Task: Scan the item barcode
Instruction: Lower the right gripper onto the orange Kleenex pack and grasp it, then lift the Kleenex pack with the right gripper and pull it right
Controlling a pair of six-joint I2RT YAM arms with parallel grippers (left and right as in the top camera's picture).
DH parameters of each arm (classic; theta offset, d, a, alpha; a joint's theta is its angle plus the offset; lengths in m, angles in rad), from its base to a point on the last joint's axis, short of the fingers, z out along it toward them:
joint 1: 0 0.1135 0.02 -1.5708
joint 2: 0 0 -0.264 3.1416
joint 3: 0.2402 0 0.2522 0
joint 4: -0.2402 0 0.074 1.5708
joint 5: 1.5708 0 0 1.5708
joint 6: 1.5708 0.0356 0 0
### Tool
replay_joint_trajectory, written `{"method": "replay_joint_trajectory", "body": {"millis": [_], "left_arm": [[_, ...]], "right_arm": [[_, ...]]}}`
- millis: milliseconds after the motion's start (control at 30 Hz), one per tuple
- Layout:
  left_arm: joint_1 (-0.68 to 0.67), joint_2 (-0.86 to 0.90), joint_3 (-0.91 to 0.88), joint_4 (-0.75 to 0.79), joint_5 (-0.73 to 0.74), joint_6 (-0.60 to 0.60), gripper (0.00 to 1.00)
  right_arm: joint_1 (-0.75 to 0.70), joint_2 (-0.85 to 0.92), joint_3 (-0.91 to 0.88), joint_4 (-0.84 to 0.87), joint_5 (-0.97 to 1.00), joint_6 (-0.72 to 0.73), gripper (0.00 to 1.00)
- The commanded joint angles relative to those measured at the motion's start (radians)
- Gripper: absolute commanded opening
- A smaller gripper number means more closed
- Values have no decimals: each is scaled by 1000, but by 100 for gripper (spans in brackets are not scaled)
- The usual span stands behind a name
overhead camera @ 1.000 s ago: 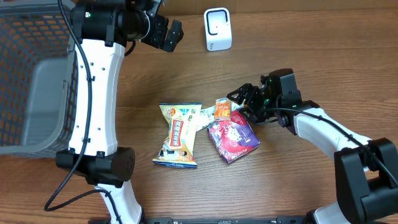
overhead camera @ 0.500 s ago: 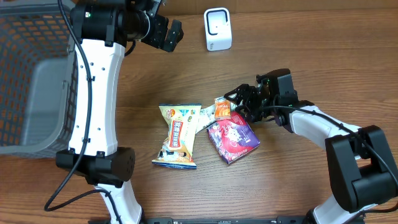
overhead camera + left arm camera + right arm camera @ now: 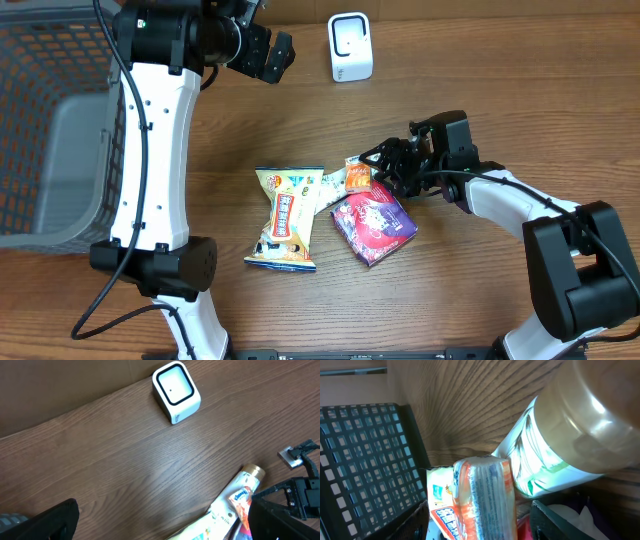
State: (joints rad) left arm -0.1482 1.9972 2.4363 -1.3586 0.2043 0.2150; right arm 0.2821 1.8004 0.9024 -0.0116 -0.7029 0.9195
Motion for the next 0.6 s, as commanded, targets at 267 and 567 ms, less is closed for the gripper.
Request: {"method": "replay_joint_trajectory", "body": {"millis": [267,567], "left_arm": [[4,-8,6,0,-6,-2,100],[4,-8,6,1,-8,5,100]], "right_arm": [[53,10,15,-28,54,19,61],[48,10,14,-45,81,18,57]]}}
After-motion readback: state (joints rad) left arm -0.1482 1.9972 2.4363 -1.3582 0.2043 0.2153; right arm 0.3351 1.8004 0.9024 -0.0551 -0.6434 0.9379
